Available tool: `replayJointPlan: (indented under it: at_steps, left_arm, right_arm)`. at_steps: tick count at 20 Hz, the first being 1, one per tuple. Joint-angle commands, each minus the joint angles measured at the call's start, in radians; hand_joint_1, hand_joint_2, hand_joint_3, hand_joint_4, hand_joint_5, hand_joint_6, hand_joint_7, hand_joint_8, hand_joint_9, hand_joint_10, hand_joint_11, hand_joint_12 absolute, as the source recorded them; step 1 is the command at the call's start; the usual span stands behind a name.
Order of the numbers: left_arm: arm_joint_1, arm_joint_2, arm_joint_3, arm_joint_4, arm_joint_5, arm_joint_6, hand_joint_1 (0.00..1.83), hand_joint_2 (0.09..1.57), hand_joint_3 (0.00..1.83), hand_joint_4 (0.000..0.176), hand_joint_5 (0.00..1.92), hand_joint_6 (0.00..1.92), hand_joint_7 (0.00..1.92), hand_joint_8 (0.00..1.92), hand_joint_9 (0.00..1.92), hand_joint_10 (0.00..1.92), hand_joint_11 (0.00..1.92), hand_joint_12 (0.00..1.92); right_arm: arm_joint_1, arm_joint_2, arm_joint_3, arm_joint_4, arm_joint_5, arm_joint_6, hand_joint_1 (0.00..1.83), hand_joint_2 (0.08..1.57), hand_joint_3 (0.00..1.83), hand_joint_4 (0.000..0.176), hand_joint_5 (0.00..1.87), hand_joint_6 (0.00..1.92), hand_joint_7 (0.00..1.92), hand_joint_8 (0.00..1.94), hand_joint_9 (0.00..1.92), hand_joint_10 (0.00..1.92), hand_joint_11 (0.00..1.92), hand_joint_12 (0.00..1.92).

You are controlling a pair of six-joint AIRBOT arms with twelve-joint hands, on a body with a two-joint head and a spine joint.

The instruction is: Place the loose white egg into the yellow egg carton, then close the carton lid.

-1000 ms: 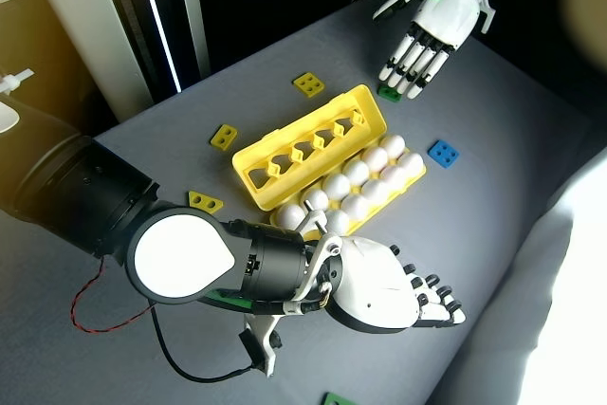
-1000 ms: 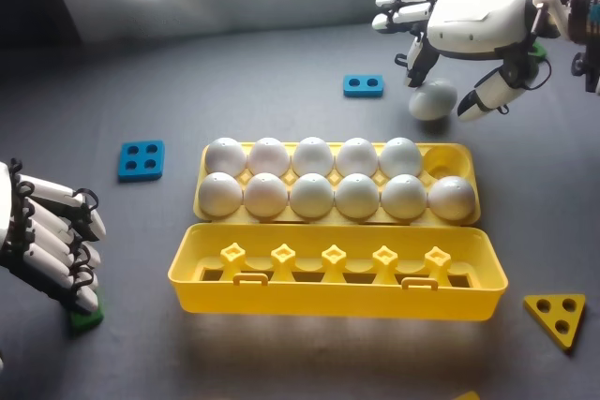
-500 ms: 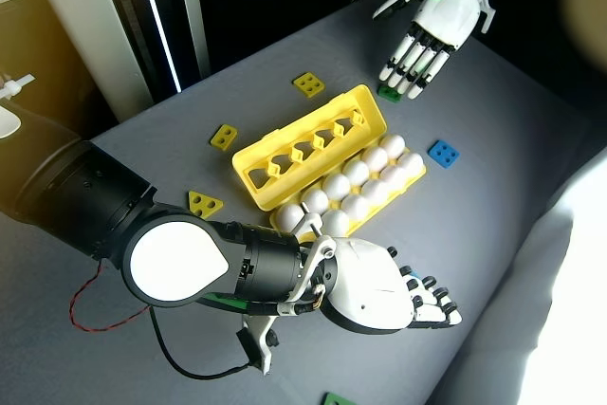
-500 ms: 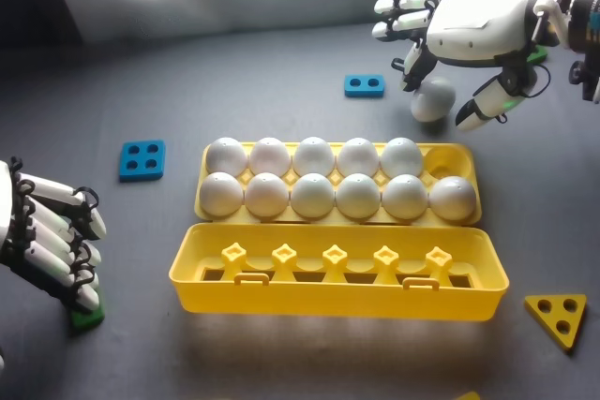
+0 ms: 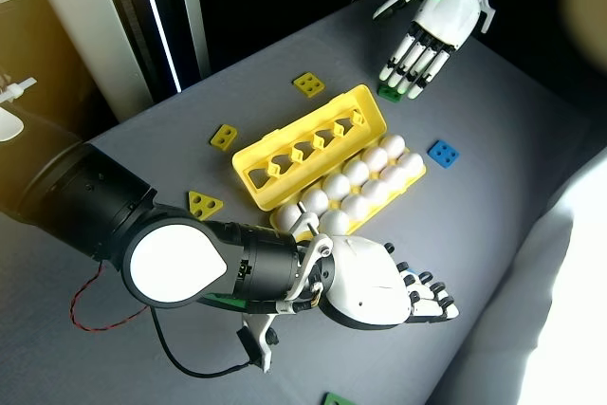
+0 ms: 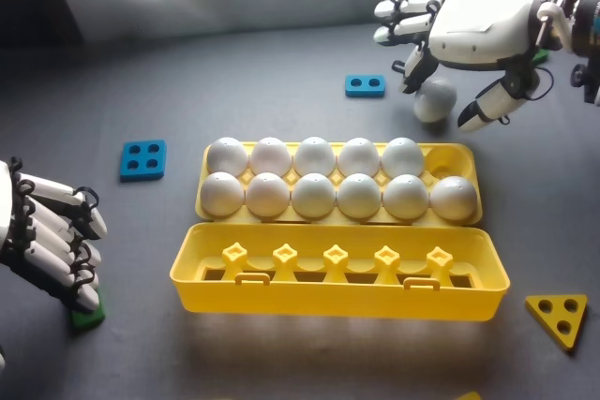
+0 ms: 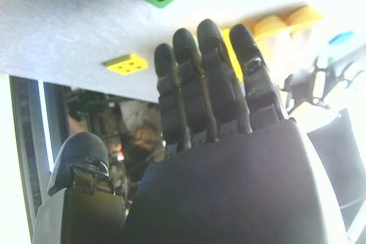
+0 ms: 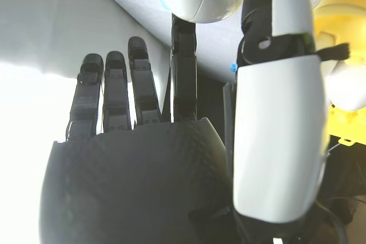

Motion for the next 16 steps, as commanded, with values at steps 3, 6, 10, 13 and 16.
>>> replayJointPlan:
  at_steps: [3,6,10,13,16]
  left_arm:
    - [-0.006,0.011,0.006,-0.062,-0.05,-0.005,0.0,1.18,0.0,0.0,0.53,0.0,0.53,0.0,0.45,0.0,0.0,0.64]
    - [-0.006,0.011,0.006,-0.062,-0.05,-0.005,0.0,1.17,0.0,0.0,0.52,0.0,0.53,0.0,0.45,0.0,0.0,0.66]
    - [-0.006,0.012,0.004,-0.062,-0.049,-0.005,0.0,1.17,0.0,0.0,0.53,0.01,0.55,0.01,0.47,0.01,0.01,0.66]
    - [-0.006,0.012,0.004,-0.062,-0.049,-0.005,0.0,1.18,0.0,0.0,0.53,0.0,0.55,0.0,0.48,0.01,0.0,0.68]
    - [-0.006,0.012,0.004,-0.062,-0.049,-0.005,0.0,1.18,0.0,0.0,0.53,0.0,0.55,0.0,0.48,0.0,0.0,0.72]
  right_arm:
    - [-0.004,0.017,0.02,0.018,0.026,-0.009,0.91,0.88,0.0,0.15,0.81,0.0,0.21,0.0,0.02,0.0,0.0,0.0]
    - [-0.008,0.017,0.022,0.018,0.029,-0.009,0.91,0.87,0.0,0.155,0.82,0.01,0.2,0.0,0.01,0.0,0.0,0.0]
    - [-0.015,0.017,0.021,0.027,0.032,-0.009,0.9,0.88,0.0,0.167,0.82,0.01,0.16,0.0,0.0,0.0,0.0,0.0]
    - [-0.024,0.017,0.021,0.029,0.032,-0.009,0.91,0.87,0.0,0.157,0.84,0.01,0.2,0.01,0.0,0.0,0.0,0.0]
    - [-0.027,0.017,0.021,0.038,0.033,-0.009,0.94,0.86,0.0,0.129,0.87,0.01,0.27,0.01,0.04,0.0,0.0,0.0]
